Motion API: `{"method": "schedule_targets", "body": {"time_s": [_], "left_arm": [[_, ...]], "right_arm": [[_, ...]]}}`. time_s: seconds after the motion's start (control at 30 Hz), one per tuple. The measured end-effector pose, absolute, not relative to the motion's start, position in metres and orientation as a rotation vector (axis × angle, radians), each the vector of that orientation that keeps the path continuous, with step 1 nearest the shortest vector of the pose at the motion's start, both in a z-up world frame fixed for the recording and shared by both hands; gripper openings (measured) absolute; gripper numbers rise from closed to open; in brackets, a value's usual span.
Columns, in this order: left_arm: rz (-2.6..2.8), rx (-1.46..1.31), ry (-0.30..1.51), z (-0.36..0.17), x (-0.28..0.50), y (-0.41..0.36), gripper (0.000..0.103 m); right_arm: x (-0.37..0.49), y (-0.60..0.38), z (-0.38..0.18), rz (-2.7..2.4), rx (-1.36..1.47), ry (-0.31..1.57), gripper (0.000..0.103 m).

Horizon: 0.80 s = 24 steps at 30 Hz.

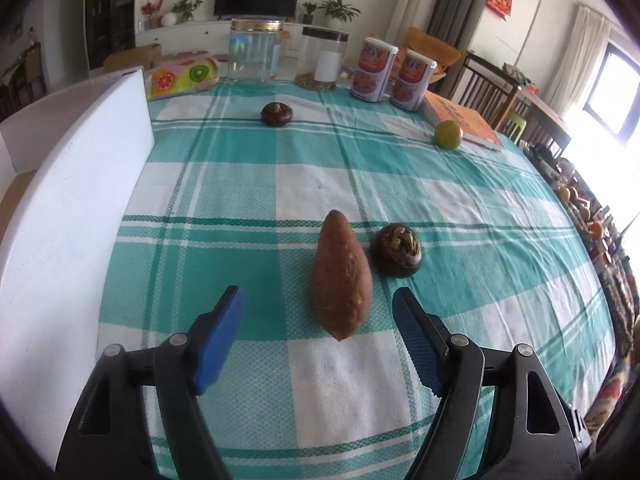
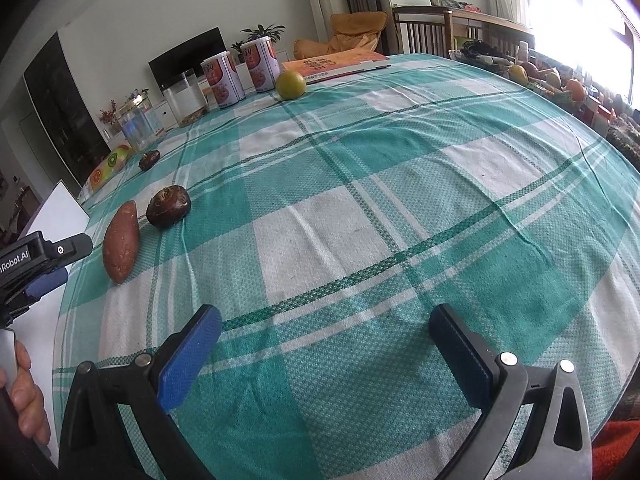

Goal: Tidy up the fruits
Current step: 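Grasp the sweet potato with the left tool while the right tool grasps the dark shriveled fruit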

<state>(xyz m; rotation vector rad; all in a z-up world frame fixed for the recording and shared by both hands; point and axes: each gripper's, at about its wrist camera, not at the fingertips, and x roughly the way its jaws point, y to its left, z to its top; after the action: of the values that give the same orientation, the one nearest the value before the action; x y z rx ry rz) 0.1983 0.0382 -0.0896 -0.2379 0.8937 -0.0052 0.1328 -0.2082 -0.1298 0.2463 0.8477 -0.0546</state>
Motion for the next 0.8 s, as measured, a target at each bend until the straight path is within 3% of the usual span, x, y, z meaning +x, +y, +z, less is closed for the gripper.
{"method": "schedule_targets", "body": {"time_s": [0.17, 0.2, 0.23, 0.37, 0.5, 0.7, 0.77, 0.8], "left_arm": [[0.012, -0.167, 0.99, -0.116, 0.233, 0.023, 0.076], [0.011, -0.178, 0.993, -0.12, 0.234, 0.025, 0.063], [-0.036, -0.218, 0.995, -0.123, 0.234, 0.028, 0.041], [-0.022, -0.251, 0.942, -0.111, 0.207, 0.034, 0.041], [-0.076, -0.382, 0.924, -0.081, 0.155, 0.048, 0.041], [-0.162, -0.381, 0.87, -0.032, 0.077, 0.058, 0.041], [-0.186, -0.38, 0.869, -0.023, 0.058, 0.063, 0.041], [-0.196, -0.384, 0.873, -0.019, 0.05, 0.067, 0.041]], "right_arm": [[0.131, -0.209, -0.13, -0.05, 0.249, 0.845, 0.103], [0.131, -0.21, -0.13, -0.045, 0.256, 0.844, 0.103], [0.13, -0.211, -0.128, -0.033, 0.268, 0.844, 0.103], [0.145, -0.2, -0.107, 0.127, 0.325, 0.841, 0.103], [0.204, -0.147, -0.081, 0.304, 0.089, 0.841, 0.099], [0.27, -0.073, -0.121, 0.445, -0.088, 0.991, 0.079], [0.274, -0.066, -0.131, 0.391, -0.112, 0.982, 0.053], [0.274, -0.068, -0.132, 0.383, -0.097, 0.976, 0.046]]}}
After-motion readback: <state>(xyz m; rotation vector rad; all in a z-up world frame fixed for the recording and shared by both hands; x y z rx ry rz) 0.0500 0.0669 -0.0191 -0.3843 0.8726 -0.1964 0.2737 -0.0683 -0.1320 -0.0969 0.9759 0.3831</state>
